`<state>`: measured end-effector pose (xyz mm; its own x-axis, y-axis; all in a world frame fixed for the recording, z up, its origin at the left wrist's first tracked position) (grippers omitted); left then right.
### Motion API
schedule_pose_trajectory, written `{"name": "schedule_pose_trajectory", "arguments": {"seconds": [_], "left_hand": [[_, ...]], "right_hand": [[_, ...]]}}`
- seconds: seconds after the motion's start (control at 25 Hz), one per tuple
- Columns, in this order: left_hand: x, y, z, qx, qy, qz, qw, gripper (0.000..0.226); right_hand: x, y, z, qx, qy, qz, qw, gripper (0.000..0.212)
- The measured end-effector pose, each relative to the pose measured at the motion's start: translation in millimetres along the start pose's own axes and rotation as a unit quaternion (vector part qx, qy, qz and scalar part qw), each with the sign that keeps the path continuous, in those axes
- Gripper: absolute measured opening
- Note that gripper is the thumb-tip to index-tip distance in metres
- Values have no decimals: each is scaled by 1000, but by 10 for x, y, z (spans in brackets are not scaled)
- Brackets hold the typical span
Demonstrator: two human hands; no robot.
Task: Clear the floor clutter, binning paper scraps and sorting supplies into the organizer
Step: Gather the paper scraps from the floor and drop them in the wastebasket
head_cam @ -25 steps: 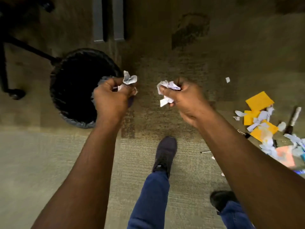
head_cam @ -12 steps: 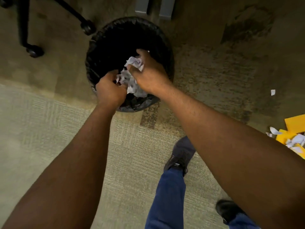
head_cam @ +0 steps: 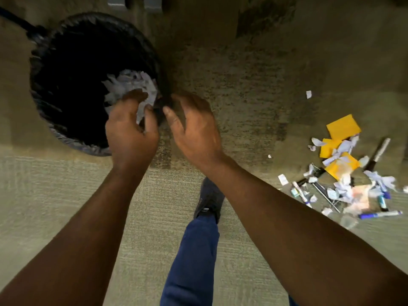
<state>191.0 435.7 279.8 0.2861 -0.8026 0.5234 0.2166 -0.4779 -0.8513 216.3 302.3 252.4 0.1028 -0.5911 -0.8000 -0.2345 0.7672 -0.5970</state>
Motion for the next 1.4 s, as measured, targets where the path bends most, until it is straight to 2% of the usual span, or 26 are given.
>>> {"name": "schedule_pose_trajectory", "arguments": {"seconds": [0.12,0.2,0.4,0.56,0.64,0.72,0.8,0.92,1.0,1.16,1.28,1.4], "left_hand": [[343,386,-218,-35,-3,-9,999,25],[576,790,-451,-99,-3,-11,995,24],[999,2027,-1263,-281,78,-4,956,17],[987,2967,-1810,-378,97,43,920,24],[919,3345,-1904,-396,107,90,908,30],[854,3682,-1945,-407,142,127,894,36],[812,3945,-1976,-423,186,158,873,41],[757,4205,-1972,-430,201,172,863,42],[755,4322,-1971,-421,215,194,860,39],[830,4435,-1895,-398,220,197,868,20],[891,4466,-1892,-414,252,197,852,15],[935,4466,-1888,-433,240,182,850,18]], "right_hand": [[504,-352,-451,50,95,16,994,33],[906,-566,-843,75,147,18,986,27],[2100,-776,-1944,77,295,5,952,16],[3012,-751,-2827,56,428,-5,902,12],[3434,-751,-3242,40,491,-38,870,12],[3842,-767,-3685,56,562,-56,824,12],[4104,-728,-4039,72,606,-44,791,24],[4284,-538,-4248,56,594,-13,802,54],[4334,-419,-4259,56,578,-5,814,58],[4382,-297,-4210,85,560,15,824,38],[4363,-289,-4068,68,514,10,855,14],[4299,-267,-3849,46,472,20,880,11]]}}
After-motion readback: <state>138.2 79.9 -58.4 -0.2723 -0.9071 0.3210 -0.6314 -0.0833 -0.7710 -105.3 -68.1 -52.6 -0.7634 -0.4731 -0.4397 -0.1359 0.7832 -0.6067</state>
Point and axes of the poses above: each hand's wrist, its own z-axis towards the middle knuckle, its own y-axis out of the palm, x = y × z, the point moved 5 cm from there along z, towards the middle knuckle, and after that the axes turned 4 degrees about -y, right-handed, at the moved point
